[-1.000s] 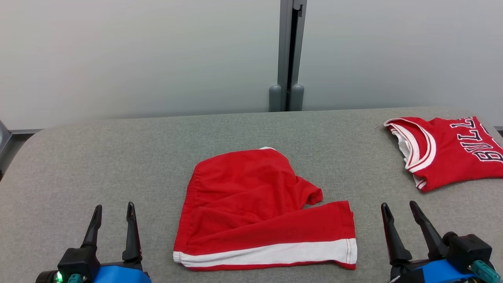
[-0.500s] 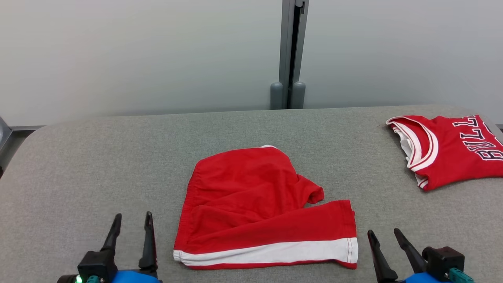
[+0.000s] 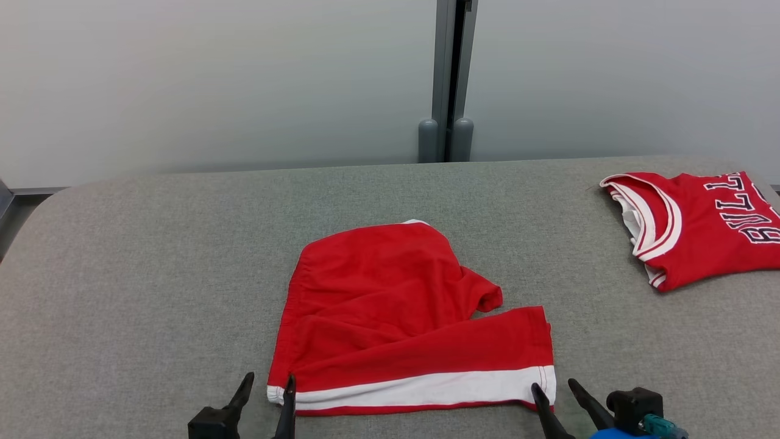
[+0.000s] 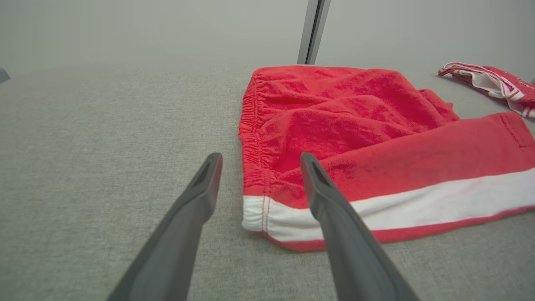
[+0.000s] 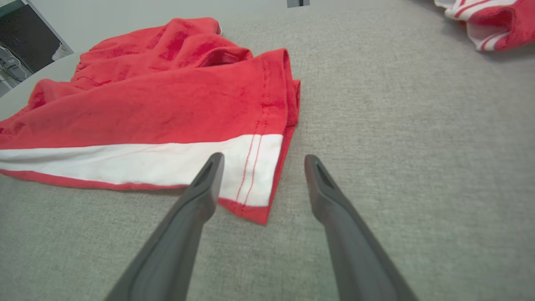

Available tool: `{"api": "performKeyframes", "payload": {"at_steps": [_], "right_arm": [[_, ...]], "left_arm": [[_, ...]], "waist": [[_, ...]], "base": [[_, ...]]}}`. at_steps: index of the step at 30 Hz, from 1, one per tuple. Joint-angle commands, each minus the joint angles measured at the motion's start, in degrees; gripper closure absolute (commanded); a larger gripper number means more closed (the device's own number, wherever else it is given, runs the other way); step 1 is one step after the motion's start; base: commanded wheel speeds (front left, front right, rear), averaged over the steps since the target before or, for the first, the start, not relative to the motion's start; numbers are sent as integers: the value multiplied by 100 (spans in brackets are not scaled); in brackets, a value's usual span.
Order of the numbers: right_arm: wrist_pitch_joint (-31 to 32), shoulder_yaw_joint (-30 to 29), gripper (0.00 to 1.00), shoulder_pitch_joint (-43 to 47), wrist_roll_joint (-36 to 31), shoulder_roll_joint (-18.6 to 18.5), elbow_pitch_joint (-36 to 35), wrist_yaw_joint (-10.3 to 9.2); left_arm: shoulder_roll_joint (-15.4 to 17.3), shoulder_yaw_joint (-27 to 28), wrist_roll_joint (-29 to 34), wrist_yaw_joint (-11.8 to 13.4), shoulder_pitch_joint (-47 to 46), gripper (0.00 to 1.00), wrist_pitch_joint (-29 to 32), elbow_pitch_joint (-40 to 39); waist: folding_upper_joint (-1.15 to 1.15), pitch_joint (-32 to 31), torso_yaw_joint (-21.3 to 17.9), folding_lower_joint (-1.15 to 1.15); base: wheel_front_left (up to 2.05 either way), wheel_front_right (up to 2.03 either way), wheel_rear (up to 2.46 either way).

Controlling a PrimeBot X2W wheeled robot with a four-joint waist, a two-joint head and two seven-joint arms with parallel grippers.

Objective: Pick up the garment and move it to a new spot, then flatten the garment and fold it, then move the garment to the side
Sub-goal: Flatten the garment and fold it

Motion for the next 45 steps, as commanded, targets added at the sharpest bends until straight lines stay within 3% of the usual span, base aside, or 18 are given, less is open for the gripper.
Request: {"api": "performKeyframes", "payload": {"at_steps": [1, 9, 20, 31, 45], "right_arm": [[-87, 116, 0, -163, 112, -33, 186, 1], [-291, 645, 0, -547, 483, -9, 760, 1], [-393, 1210, 0, -851, 938, -25, 949, 1], [-392, 1402, 0, -888, 1116, -117, 697, 1], [-392, 1611, 0, -453, 1300, -419, 255, 1]], "left_arm": [[10, -86, -87, -20, -118, 0, -27, 163], [218, -606, -470, -24, -321, 0, -27, 667], [437, -836, -759, -25, -642, 0, -27, 1047], [537, -1248, -978, -25, -1004, 0, -27, 1399], [660, -1924, -1173, -26, -693, 0, -27, 992]], "waist": [[0, 11, 4, 0], [0, 73, -1, 0], [0, 172, -46, 0], [0, 307, -97, 0], [0, 265, -20, 0]], "base": [[0, 0, 0], [0, 0, 0], [0, 0, 0], [0, 0, 0], [0, 0, 0]]}}
